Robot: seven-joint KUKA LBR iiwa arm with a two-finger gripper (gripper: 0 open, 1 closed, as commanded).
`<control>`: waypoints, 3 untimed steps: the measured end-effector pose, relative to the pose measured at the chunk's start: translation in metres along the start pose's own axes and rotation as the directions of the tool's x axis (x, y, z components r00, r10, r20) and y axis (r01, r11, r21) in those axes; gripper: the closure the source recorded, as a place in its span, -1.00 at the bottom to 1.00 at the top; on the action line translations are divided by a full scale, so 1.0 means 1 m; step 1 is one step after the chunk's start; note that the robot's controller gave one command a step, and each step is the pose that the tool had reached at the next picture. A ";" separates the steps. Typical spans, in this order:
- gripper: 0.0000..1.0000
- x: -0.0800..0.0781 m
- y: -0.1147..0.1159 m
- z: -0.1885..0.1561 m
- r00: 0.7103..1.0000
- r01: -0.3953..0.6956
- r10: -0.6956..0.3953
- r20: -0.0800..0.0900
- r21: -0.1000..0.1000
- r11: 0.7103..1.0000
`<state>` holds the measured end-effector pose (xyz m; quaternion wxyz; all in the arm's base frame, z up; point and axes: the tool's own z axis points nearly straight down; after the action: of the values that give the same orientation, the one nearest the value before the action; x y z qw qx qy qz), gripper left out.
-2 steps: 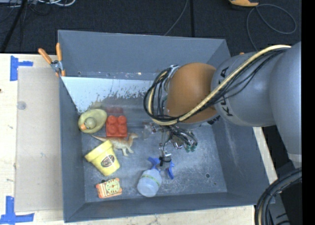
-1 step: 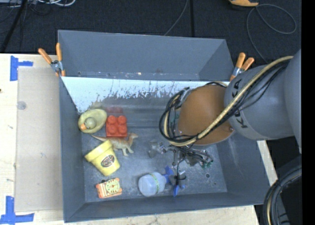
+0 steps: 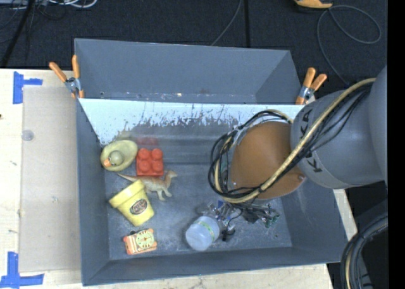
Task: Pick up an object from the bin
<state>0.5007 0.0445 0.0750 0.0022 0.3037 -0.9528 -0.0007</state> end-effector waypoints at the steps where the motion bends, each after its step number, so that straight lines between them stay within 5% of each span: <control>1: 1.00 -0.011 -0.001 -0.001 0.999 0.040 -0.040 -0.002 -0.001 0.999; 2: 1.00 -0.008 -0.004 -0.192 0.994 0.111 -0.111 -0.001 -0.003 0.994; 3: 1.00 -0.007 -0.005 -0.197 0.994 0.108 -0.108 0.000 -0.001 0.994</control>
Offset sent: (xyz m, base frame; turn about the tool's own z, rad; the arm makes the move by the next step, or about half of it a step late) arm 0.0092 0.0004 0.1980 -0.1160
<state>0.5104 0.0447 0.2723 0.0022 0.3548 -0.9350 -0.0015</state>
